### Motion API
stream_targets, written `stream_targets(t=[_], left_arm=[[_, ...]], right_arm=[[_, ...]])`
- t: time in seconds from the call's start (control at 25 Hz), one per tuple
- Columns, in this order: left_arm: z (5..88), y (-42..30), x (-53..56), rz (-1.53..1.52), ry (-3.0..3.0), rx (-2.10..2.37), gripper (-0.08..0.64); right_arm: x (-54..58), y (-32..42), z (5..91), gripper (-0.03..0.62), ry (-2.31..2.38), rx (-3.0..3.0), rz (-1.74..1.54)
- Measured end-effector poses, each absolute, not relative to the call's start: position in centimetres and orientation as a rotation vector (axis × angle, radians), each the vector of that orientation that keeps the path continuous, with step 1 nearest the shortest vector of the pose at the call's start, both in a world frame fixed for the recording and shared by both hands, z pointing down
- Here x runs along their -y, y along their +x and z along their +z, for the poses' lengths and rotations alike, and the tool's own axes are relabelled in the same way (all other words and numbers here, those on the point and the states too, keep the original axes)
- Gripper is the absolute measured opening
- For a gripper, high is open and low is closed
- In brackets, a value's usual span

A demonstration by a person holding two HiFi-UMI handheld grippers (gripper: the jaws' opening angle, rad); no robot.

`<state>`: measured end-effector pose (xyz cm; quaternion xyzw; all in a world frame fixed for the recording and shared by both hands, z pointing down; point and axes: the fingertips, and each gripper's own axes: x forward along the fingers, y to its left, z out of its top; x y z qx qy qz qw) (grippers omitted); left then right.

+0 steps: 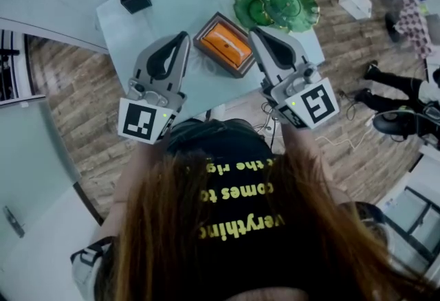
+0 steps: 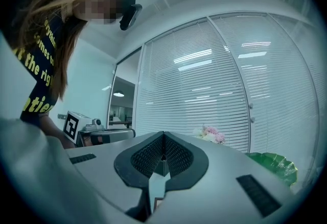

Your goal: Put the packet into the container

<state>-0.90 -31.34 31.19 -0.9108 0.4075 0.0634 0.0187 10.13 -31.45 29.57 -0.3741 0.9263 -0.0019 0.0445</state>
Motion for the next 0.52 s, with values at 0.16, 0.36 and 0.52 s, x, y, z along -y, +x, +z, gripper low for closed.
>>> stream_targets(t=[0.16, 0.36, 0.52], left_arm=[[30.9, -0.8, 31.5, 0.203, -2.819, -1.258, 0.002], [31.0, -0.2, 31.7, 0.208, -2.828, -1.244, 0.002], [31.1, 0.2, 31.8, 0.209, -2.838, -1.238, 0.002]], right_arm=[[31.4, 10.1, 29.5, 0.021, -1.138, -2.823, -0.009], [31.7, 10.6, 29.7, 0.021, -1.157, -2.809, -0.026], [32.1, 11.1, 30.4, 0.021, -1.161, -2.805, -0.087]])
